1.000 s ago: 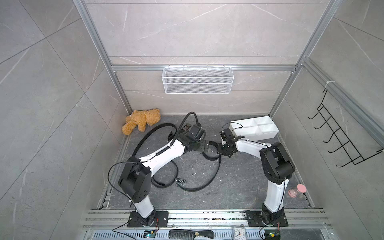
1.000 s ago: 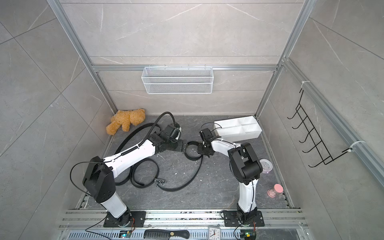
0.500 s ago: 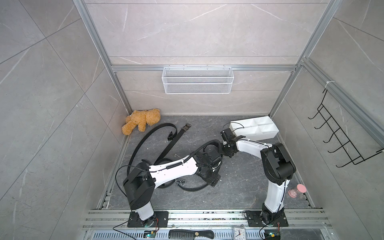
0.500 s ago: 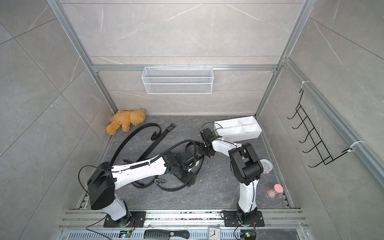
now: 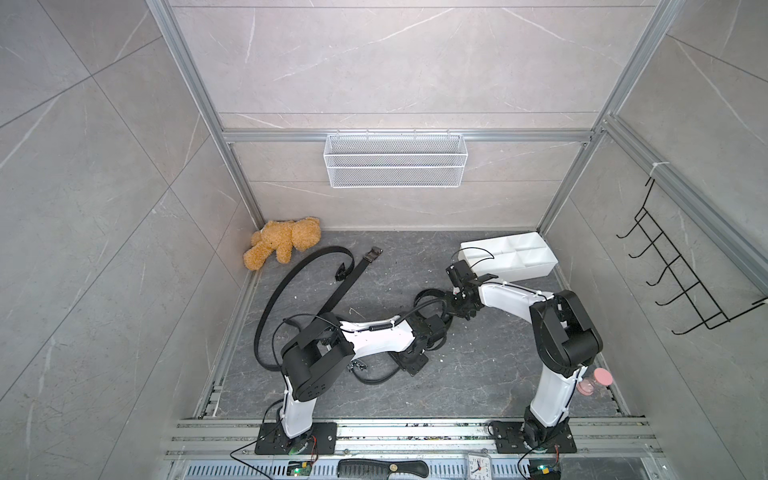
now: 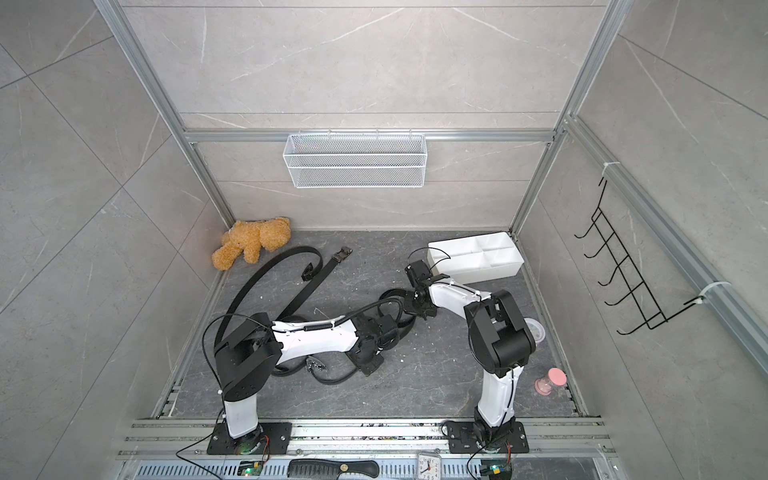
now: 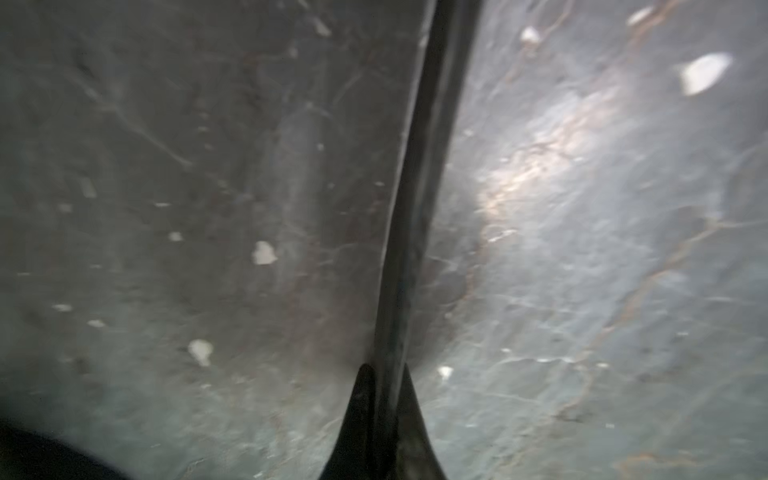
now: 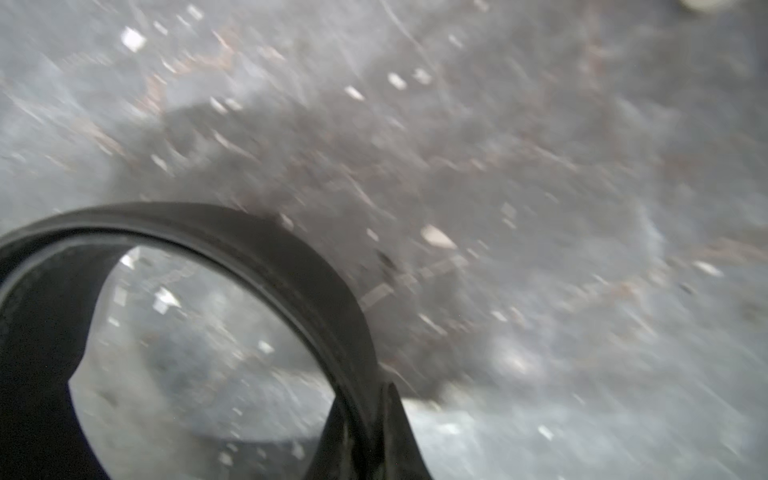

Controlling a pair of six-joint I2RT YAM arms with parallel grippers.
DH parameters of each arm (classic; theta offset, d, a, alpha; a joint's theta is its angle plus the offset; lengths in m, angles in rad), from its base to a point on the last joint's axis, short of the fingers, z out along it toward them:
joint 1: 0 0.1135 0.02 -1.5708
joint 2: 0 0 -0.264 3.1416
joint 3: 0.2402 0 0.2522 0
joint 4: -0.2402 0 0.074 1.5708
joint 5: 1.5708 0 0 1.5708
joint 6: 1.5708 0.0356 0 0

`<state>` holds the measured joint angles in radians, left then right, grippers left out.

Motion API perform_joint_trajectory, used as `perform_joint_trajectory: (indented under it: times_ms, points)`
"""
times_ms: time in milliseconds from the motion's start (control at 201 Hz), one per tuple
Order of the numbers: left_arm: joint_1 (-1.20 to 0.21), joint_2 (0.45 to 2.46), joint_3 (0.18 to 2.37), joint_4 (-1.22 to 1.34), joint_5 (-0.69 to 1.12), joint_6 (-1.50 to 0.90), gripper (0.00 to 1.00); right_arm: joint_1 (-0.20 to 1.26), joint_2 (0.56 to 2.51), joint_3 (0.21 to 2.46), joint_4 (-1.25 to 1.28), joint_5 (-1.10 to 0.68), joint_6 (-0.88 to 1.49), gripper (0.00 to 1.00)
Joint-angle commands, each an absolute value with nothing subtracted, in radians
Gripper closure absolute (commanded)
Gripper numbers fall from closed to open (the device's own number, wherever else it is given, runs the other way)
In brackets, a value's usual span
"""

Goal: Place the belts into the storage roll
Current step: Roll the belt at the center of the board.

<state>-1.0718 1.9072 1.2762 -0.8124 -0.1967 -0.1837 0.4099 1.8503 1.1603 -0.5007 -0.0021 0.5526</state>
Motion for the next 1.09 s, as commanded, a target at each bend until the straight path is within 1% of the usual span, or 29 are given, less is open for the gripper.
perform_joint_trajectory:
  times_ms: [0, 65, 139, 264, 388, 503, 617, 776, 906, 1090]
  points:
    - [-1.06, 1.925, 1.353, -0.904, -0.493, -0.091, 1.0, 0.402, 1.796, 1.11, -0.595, 0.01, 0.522, 0.97]
    - [-1.042, 1.954, 1.378, -0.903, -0.578, -0.037, 1.0, 0.402, 1.775, 1.074, -0.595, 0.0, 0.529, 0.97]
    - [-1.01, 1.97, 1.394, -0.889, -0.608, 0.006, 1.0, 0.401, 1.749, 1.038, -0.594, -0.012, 0.538, 0.98]
    - [-0.972, 1.961, 1.397, -0.792, -0.66, 0.13, 1.0, 0.401, 1.7, 0.977, -0.609, -0.019, 0.546, 0.98]
    - [-0.957, 1.976, 1.429, -0.706, -0.723, 0.295, 1.0, 0.401, 1.644, 0.924, -0.637, 0.005, 0.552, 0.98]
    - [-0.959, 1.985, 1.449, -0.649, -0.707, 0.391, 1.0, 0.401, 1.597, 0.9, -0.66, 0.05, 0.567, 0.97]
    - [-0.964, 2.003, 1.433, -0.652, -0.654, 0.411, 1.0, 0.4, 1.564, 0.89, -0.672, 0.099, 0.588, 0.97]
    - [-1.007, 2.023, 1.397, -0.614, -0.698, 0.459, 1.0, 0.398, 1.548, 0.867, -0.67, 0.116, 0.615, 0.97]
    - [-1.01, 2.041, 1.402, -0.514, -0.735, 0.57, 1.0, 0.383, 1.542, 0.836, -0.677, 0.134, 0.617, 0.98]
    - [-0.988, 2.157, 1.541, -0.445, -0.699, 0.685, 1.0, 0.336, 1.513, 0.761, -0.694, 0.169, 0.625, 1.0]
